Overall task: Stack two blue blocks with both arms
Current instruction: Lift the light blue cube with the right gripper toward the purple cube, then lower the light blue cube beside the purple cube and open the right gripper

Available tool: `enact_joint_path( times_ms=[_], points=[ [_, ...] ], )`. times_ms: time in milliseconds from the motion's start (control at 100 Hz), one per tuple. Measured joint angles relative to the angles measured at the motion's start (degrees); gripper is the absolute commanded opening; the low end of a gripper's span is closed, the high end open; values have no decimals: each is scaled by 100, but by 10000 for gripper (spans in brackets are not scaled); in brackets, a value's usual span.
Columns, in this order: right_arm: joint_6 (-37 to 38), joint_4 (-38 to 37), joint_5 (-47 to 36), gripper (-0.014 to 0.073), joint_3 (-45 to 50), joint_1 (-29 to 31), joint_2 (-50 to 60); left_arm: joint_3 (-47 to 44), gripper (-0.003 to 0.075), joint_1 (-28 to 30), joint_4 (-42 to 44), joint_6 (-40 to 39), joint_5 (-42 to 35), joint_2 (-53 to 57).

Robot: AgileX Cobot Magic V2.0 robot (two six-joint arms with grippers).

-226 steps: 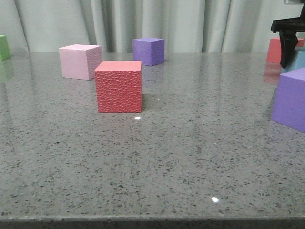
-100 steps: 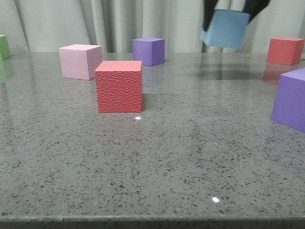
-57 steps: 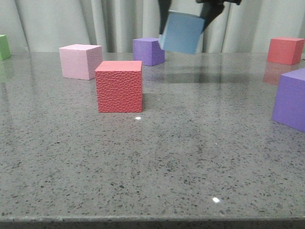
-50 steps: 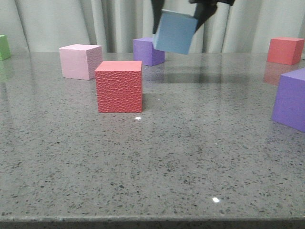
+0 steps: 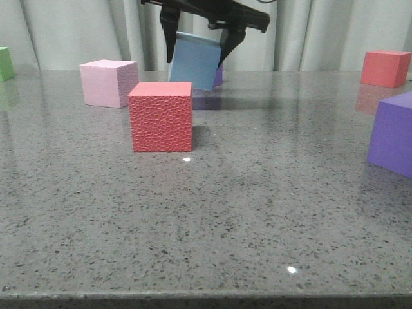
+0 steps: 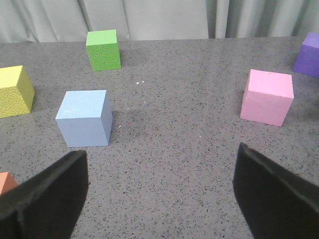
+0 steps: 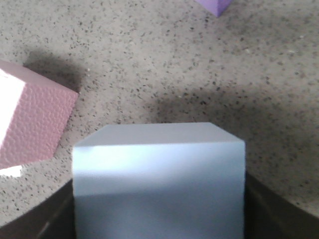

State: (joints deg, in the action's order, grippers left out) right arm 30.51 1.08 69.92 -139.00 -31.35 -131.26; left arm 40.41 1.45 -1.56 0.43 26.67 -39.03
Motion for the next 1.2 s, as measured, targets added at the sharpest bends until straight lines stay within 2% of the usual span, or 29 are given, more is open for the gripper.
enact_joint_path(
  times_ms=[380, 450, 620, 790, 1200],
  points=[
    [54, 28, 126, 327, -211, -40, -235, 0, 576, 0, -66, 0, 0, 0],
    [62, 43, 136, 369, -216, -40, -235, 0, 576, 0, -88, 0, 0, 0],
    [75, 204, 61, 552, -225, -50, -235, 0, 576, 0, -88, 0, 0, 0],
    [86, 253, 52, 615, -225, -63, -235, 0, 576, 0, -88, 0, 0, 0],
    [99, 262, 52, 615, -229, -63, -235, 0, 576, 0, -90, 0, 4, 0]
  ],
)
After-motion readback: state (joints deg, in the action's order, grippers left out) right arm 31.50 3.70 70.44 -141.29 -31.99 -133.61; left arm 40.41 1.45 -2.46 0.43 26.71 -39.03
